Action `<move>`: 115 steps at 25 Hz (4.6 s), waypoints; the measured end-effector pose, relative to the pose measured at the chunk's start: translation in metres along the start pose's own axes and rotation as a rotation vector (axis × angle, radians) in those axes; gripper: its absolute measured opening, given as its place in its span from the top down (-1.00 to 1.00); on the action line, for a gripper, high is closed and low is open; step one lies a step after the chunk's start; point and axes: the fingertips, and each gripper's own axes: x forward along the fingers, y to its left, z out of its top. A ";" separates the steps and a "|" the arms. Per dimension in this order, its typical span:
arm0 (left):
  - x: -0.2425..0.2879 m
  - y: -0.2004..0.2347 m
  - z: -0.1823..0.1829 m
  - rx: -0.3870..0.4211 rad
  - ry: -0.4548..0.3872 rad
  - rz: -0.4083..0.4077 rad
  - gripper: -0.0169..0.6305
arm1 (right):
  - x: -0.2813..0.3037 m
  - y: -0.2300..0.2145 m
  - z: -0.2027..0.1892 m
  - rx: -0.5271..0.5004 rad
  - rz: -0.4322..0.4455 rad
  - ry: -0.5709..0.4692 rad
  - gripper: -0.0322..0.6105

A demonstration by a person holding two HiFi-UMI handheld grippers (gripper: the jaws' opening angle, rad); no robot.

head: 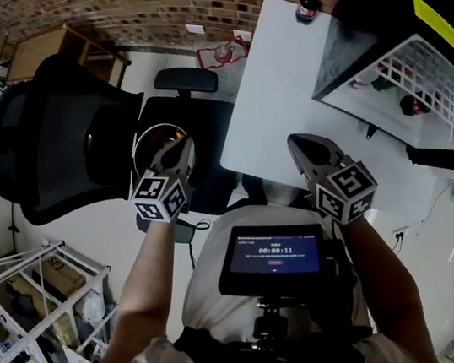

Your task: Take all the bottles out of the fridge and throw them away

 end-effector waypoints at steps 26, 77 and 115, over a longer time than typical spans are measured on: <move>0.120 -0.369 0.062 0.273 0.038 -0.606 0.91 | -0.243 -0.142 -0.014 0.133 -0.396 -0.282 0.88; 0.134 -0.445 0.083 0.254 0.021 -0.671 0.91 | -0.275 -0.174 0.017 0.065 -0.402 -0.370 0.88; 0.256 -0.372 0.056 0.333 0.026 -0.092 0.25 | -0.282 -0.201 -0.009 0.101 -0.314 -0.306 0.88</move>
